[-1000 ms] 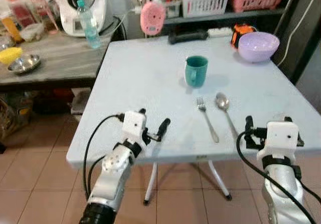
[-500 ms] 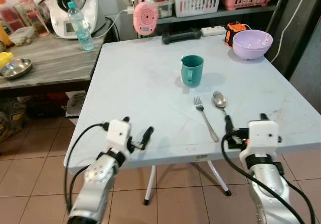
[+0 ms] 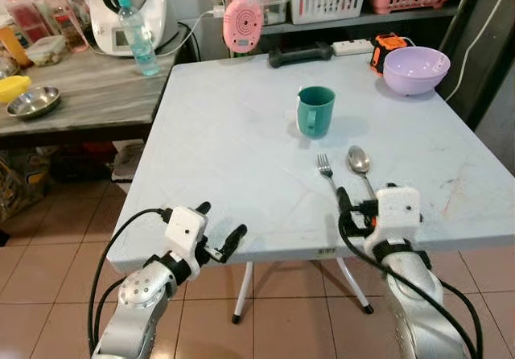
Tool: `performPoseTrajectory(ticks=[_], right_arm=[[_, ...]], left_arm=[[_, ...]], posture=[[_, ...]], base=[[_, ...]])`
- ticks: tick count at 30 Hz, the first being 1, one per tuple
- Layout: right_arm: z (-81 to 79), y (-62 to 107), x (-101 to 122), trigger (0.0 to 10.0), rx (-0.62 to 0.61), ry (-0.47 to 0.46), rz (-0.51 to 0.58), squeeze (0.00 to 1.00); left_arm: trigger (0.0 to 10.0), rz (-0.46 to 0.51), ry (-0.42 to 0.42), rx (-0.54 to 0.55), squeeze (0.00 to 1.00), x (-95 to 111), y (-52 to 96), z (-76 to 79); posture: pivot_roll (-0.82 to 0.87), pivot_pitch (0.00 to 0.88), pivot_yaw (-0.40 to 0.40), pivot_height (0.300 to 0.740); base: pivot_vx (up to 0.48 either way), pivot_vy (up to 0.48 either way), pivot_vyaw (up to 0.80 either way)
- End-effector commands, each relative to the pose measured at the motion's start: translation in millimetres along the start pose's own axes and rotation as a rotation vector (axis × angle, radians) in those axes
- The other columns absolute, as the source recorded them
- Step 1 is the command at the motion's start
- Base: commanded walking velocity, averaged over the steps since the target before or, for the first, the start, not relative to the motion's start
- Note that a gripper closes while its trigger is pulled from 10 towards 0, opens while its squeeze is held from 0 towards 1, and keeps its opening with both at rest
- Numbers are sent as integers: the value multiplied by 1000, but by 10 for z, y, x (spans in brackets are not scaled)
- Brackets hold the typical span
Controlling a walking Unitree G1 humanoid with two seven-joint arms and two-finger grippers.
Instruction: Setting the table
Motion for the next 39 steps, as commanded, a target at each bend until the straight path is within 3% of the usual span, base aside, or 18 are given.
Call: performPoseTrajectory(ticks=[1,6,11,17,29,36,37,38,39], right_arm=[[-11,-69,14,10000,14,-40,-17,0],[-27,-231,91,10000,34,-78,-29,0],[-75,-356,132,10000,44,-46,-57,0],[-212,-522,84,10000,82,-61,-152,0],[-337,-517,-68,10000,163,-77,-217,0],[-292,-544,-133,10000,153,-56,-244,0],[-277,-556,-138,3412,147,-58,-247,0],[-252,-569,-142,0,136,-60,-248,0],[-252,-569,-142,0,136,-60,-248,0]], left_arm=[[10000,-7,-15,-32,0,55,5,-13],[10000,-27,-10,-61,0,59,-16,-45],[10000,-51,-7,-89,0,32,-40,-53],[10000,-62,9,-103,0,-9,-61,7],[10000,-50,18,-104,0,17,-59,85],[10000,-46,26,-99,0,26,-54,113],[10000,-45,27,-98,0,27,-53,118],[10000,-45,30,-98,0,28,-53,128],[10000,-45,30,-98,0,28,-53,128]], posture=[[-165,68,105,740],[-168,69,114,740],[-171,68,118,740],[-165,66,107,740],[-162,66,96,740],[-167,61,89,740],[-166,61,88,740],[-166,59,87,740],[-166,59,87,740]], base=[[0,0,0],[0,0,0],[0,0,0],[0,0,0],[0,0,0],[0,0,0],[0,0,0],[0,0,0],[0,0,0]])
Point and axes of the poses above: a point about 5 cm out from each wrist's last joint towards the gripper, its own y axis pointing back from the gripper into the wrist, its own x axis along the axis of the wrist's last joint, z = x × y, the point moved 1 cm from there along -y, pointing out of the wrist towards the gripper, and after that the axes turned 13 degrees about y, right-handed, at the moved point
